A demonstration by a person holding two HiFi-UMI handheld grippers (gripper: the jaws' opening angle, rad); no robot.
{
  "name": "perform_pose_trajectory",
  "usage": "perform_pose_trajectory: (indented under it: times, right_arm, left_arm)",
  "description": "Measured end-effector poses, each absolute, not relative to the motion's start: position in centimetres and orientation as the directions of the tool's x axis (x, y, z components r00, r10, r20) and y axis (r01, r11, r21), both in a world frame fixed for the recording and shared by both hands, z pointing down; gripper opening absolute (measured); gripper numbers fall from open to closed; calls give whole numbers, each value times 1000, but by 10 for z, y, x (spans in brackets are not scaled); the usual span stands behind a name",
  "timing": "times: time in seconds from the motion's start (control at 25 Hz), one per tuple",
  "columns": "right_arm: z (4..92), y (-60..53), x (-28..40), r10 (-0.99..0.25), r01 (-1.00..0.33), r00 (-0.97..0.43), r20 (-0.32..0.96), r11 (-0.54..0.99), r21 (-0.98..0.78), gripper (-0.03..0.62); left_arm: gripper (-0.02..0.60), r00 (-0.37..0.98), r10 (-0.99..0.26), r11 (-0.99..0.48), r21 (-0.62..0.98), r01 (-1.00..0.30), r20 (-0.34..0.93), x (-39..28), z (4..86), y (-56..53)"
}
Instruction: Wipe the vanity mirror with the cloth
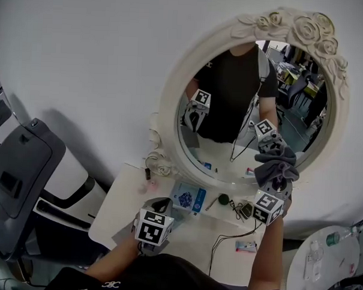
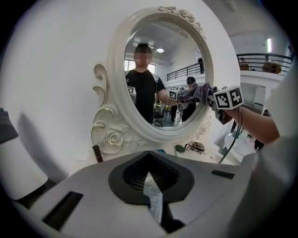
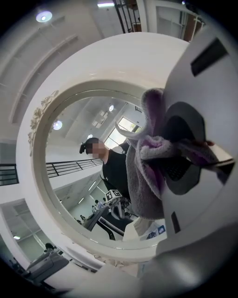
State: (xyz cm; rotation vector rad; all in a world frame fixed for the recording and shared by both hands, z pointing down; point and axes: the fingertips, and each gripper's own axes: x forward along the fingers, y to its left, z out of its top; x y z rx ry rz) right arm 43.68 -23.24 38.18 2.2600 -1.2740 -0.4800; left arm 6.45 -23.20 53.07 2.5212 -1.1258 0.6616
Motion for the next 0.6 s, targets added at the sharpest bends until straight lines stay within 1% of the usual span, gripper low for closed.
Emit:
perform_pose_trajectory:
  times: [0.2, 0.24, 0.36, 0.44, 0.6]
  right_arm:
    - [400, -224, 449, -802, -695, 589, -101, -566, 443, 58]
    - [403, -222, 451, -788, -706, 604, -116, -598, 380, 58]
    - [417, -222, 457, -735, -727, 665, -132, -678, 110, 55]
    - [430, -224, 456, -706, -711, 699, -110, -704, 2, 54]
    - [442, -226, 447, -675, -676, 737, -35, -737, -16, 40]
  left_arm:
    - [-2, 585, -611, -655, 74, -752, 533, 60, 533, -226]
    - [-2, 585, -609, -653, 79, -753, 535, 57, 533, -225]
    - [-2, 585, -609, -641, 102, -761, 536, 46, 531, -224]
    - [-2, 576, -616, -633, 98, -768, 537, 38, 531, -224]
    - [-2, 557, -623, -622, 83, -779, 550, 18, 534, -223]
